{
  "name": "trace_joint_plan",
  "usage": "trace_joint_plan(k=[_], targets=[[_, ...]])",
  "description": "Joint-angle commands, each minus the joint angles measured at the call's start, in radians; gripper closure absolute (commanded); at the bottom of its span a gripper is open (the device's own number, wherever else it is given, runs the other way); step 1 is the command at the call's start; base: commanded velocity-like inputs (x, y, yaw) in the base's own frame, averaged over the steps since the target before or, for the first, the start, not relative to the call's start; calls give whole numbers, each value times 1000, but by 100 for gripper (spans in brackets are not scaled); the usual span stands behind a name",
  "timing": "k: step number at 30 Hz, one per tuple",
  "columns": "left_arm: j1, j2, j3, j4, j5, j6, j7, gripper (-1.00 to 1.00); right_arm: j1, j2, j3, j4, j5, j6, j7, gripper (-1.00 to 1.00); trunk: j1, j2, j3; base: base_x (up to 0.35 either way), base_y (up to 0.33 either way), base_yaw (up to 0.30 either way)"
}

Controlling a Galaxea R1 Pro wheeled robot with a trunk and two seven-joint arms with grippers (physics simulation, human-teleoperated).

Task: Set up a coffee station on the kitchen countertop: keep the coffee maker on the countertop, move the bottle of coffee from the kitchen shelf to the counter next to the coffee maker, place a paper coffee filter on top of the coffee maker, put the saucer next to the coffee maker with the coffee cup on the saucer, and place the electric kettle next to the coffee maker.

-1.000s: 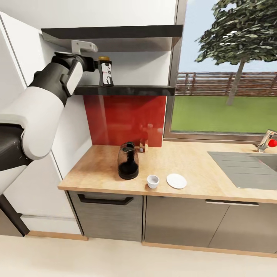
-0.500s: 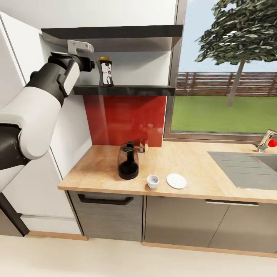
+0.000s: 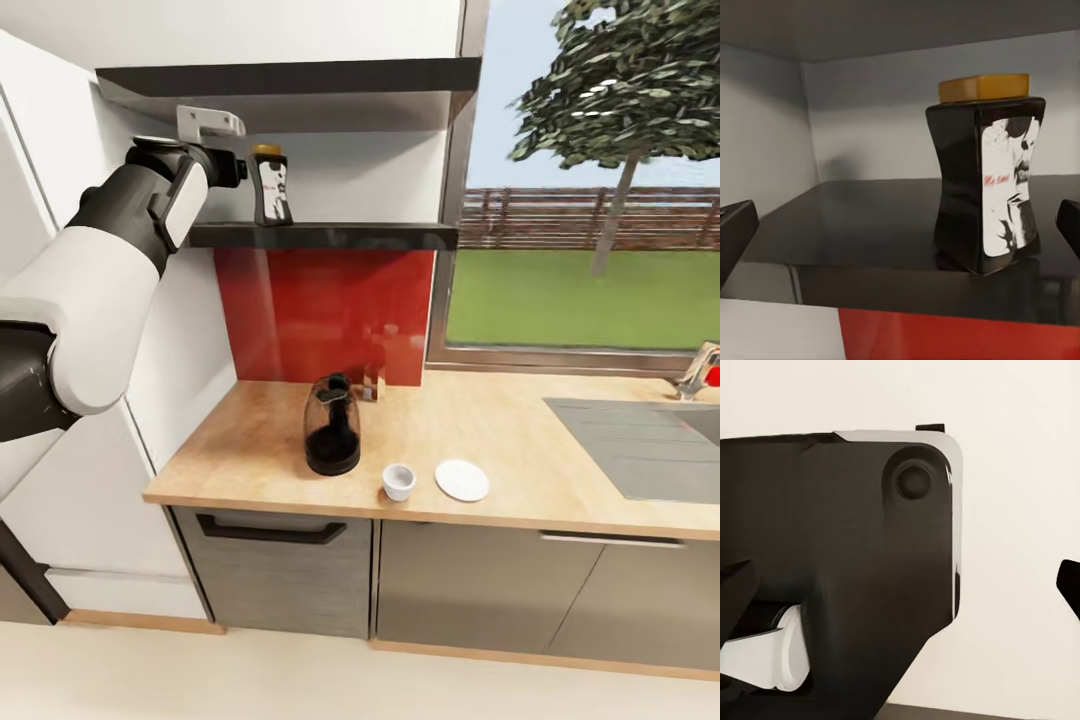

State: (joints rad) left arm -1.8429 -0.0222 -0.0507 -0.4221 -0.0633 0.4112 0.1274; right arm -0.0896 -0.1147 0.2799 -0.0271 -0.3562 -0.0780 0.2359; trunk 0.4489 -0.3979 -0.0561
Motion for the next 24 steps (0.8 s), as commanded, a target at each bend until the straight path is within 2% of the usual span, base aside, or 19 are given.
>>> trace_joint_plan(k=[1, 7, 15, 24], targets=[[-1, 0, -4, -1, -6, 6, 2, -100, -1, 0, 8, 1, -10, -3, 4, -100, 1, -2, -2, 305, 0, 0], [0, -6, -5, 0, -9, 5, 1, -100, -1, 0, 9, 1, -10, -3, 4, -100, 1, -2, -2, 289, 0, 0], [13, -7, -5, 1, -12, 5, 1, -100, -1, 0, 8, 1, -10, -3, 5, -100, 1, -2, -2, 44, 0, -3], [14, -2, -5, 0, -8, 5, 0, -100, -1, 0, 8, 1, -10, -3, 5, -100, 1, -2, -2, 2, 0, -204]])
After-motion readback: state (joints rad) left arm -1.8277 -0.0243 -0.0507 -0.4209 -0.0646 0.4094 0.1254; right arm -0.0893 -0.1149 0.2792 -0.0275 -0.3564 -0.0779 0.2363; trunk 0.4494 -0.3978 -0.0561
